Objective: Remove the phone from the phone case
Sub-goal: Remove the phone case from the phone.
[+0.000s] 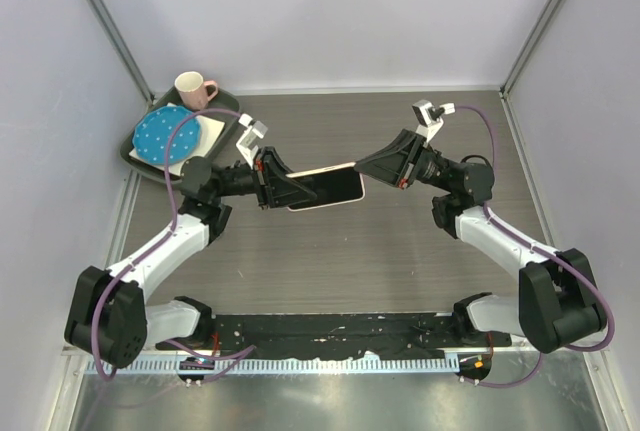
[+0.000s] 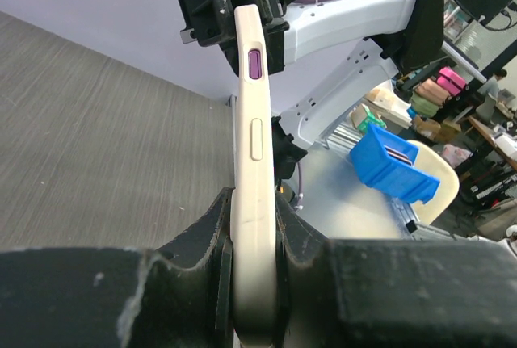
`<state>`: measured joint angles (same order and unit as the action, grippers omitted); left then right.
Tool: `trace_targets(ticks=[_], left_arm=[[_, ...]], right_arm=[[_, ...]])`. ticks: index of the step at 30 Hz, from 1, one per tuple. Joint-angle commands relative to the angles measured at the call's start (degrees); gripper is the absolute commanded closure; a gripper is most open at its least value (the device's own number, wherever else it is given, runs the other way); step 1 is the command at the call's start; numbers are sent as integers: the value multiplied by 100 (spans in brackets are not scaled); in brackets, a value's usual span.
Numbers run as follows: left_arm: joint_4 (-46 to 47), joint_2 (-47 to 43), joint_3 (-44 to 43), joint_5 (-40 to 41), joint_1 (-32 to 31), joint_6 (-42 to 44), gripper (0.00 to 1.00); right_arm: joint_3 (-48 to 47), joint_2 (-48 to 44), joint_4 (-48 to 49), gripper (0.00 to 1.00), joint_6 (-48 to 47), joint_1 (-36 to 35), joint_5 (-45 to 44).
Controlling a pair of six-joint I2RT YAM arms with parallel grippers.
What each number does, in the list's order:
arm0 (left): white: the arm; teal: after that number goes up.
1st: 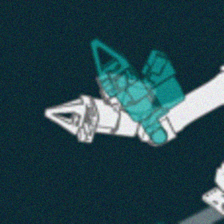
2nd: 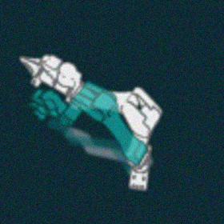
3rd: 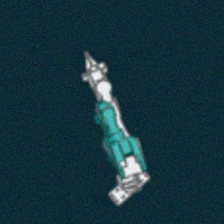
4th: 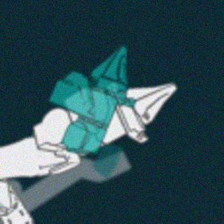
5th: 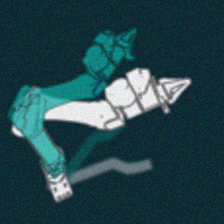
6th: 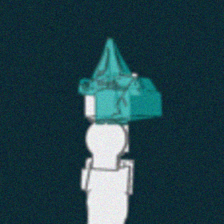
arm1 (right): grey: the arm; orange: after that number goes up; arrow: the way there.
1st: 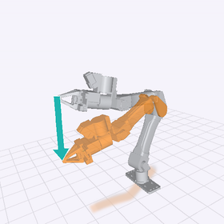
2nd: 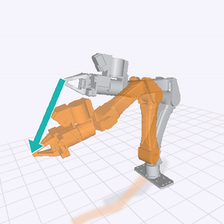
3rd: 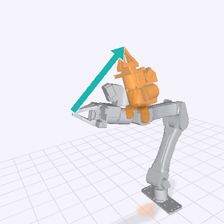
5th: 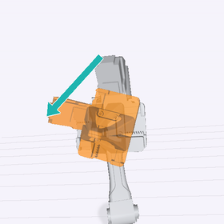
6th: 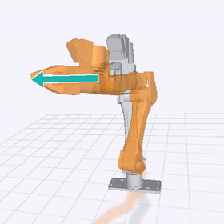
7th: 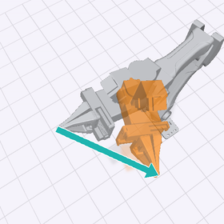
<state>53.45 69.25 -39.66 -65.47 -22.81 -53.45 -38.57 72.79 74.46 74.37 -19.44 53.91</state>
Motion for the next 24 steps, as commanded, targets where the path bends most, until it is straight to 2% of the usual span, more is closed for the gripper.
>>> trace_targets(ticks=[1, 14, 24], left_arm=[[491, -70, -498, -572, -136, 318, 100], [543, 106, -806, -1275, -479, 274, 100], [1317, 88, -815, -1521, -628, -324, 100]], right_arm=[[-107, -160, 1185, 98, 648, -25, -100], [-72, -91, 1256, 99, 948, -51, -118], [-169, 77, 1299, 99, 1185, -51, -135]])
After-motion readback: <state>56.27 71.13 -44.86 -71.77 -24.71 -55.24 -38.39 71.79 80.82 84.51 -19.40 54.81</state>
